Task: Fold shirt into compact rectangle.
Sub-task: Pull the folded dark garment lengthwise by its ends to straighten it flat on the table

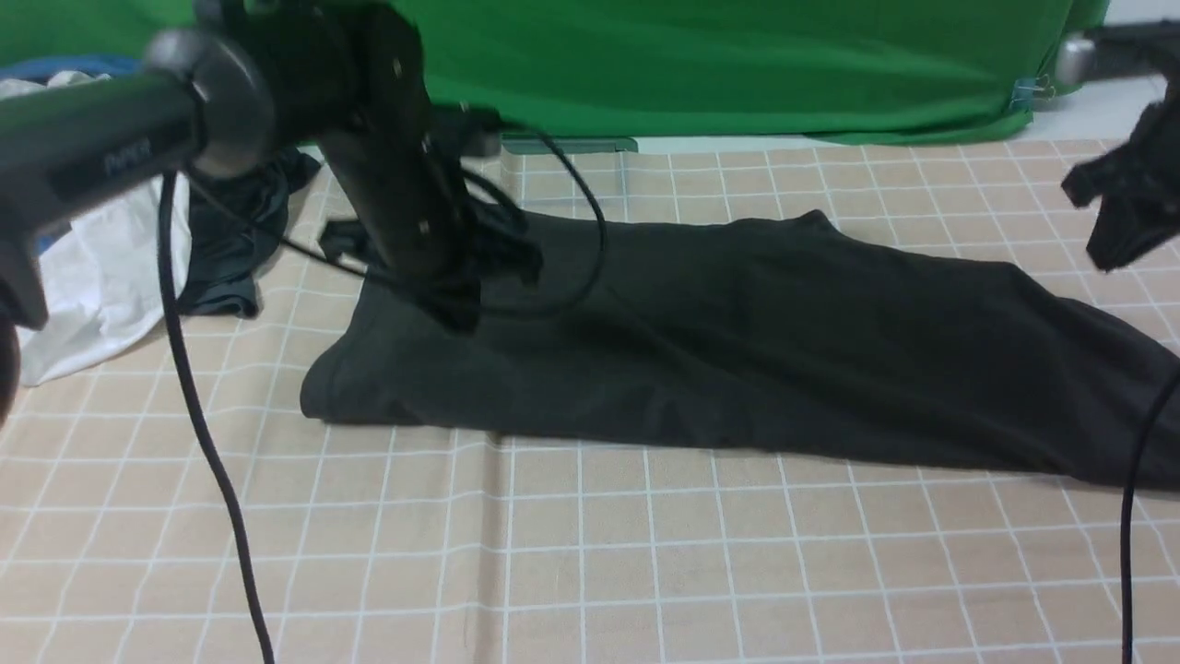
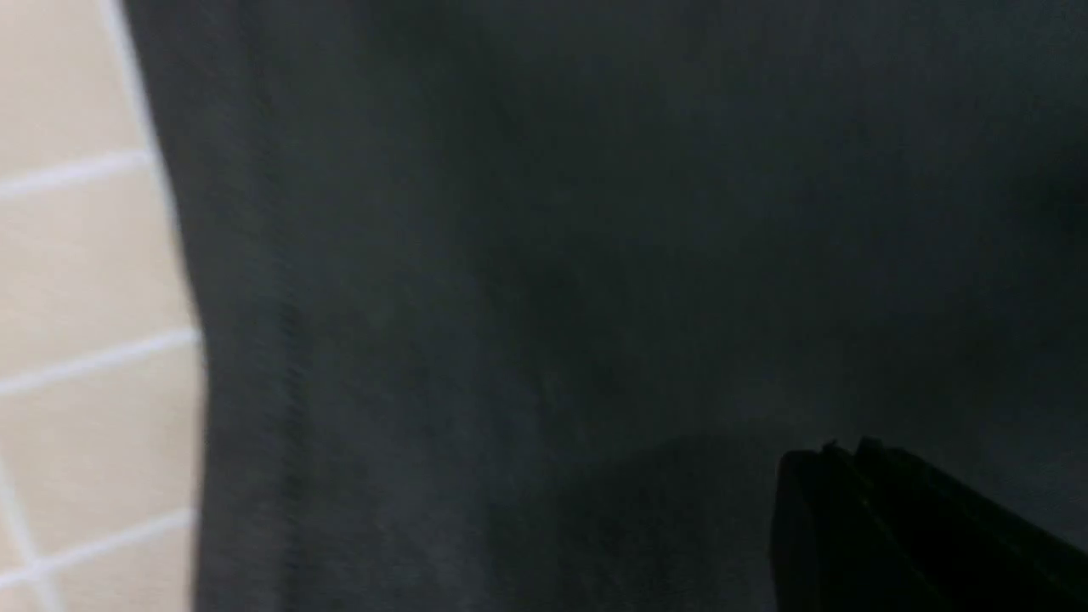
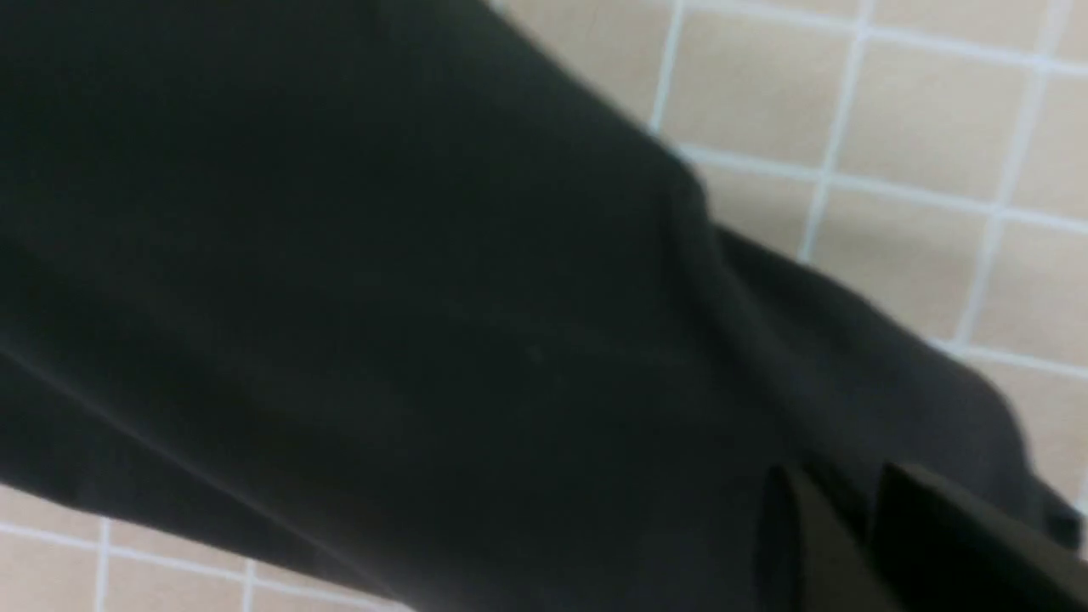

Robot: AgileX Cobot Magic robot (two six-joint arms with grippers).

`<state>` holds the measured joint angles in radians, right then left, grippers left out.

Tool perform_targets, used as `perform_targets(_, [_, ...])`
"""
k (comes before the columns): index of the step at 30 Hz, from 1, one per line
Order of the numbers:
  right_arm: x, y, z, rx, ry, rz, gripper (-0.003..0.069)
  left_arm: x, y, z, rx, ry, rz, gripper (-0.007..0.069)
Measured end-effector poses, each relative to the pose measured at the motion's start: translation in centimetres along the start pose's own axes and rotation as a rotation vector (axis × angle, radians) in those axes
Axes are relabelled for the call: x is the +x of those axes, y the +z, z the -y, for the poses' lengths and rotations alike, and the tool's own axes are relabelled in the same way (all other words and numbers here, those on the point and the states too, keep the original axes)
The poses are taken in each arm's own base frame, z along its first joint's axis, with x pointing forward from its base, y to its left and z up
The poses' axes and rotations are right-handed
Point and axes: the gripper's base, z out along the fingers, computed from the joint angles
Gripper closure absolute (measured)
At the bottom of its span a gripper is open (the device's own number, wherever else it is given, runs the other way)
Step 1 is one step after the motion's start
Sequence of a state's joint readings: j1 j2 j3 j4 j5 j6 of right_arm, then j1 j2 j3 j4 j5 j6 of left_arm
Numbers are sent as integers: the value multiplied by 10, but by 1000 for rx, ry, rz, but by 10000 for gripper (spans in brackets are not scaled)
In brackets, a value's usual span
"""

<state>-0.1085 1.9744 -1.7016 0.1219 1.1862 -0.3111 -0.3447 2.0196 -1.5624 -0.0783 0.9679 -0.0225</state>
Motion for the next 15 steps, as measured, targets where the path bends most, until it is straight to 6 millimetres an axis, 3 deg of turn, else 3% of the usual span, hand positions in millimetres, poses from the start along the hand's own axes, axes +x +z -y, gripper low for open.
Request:
perform_targets(2, [1,12,-1,-9,-22,2,373,7,10,-1,0,-16,-11,606])
perform_targets(6, [-2,31,1,1,-47,45,261,18,25,-3,-6,-37,-25,606])
perform_targets(11, [-9,49,5,22,-45,92,258,22,30,-4,-9,-37,-24,606])
perform_targets(15, [-9,68,7,3,-33,60,312,22,30,-4,-9,-37,-21,606])
